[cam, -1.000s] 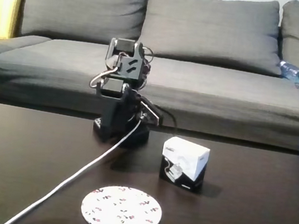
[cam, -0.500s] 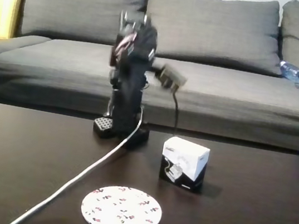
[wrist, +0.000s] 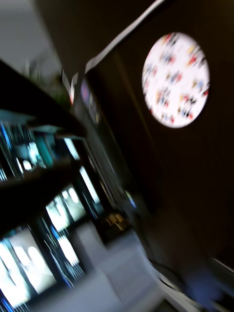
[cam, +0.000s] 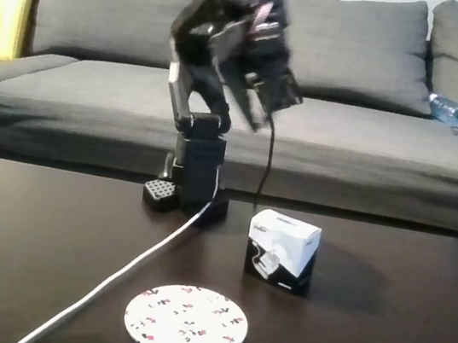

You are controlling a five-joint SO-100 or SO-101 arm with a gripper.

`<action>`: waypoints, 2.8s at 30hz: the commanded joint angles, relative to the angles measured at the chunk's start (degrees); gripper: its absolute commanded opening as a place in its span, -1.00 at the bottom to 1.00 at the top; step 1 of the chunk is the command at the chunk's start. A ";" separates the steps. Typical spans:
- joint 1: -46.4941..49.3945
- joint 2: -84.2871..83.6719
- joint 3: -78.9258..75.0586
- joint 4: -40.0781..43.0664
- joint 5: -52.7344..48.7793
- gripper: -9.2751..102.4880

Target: Grasp a servo box and put it on the zirlivani.

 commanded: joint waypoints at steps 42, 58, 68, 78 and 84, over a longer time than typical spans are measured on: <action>-9.14 -34.80 -13.36 10.20 -68.12 -0.18; -6.33 -39.02 -13.97 5.45 -68.38 -0.19; -6.33 -39.02 -9.93 5.19 -68.38 -0.20; -6.86 -38.94 -3.34 -1.67 -68.29 -0.20; -6.94 -38.94 -0.70 -3.96 -68.20 -0.20</action>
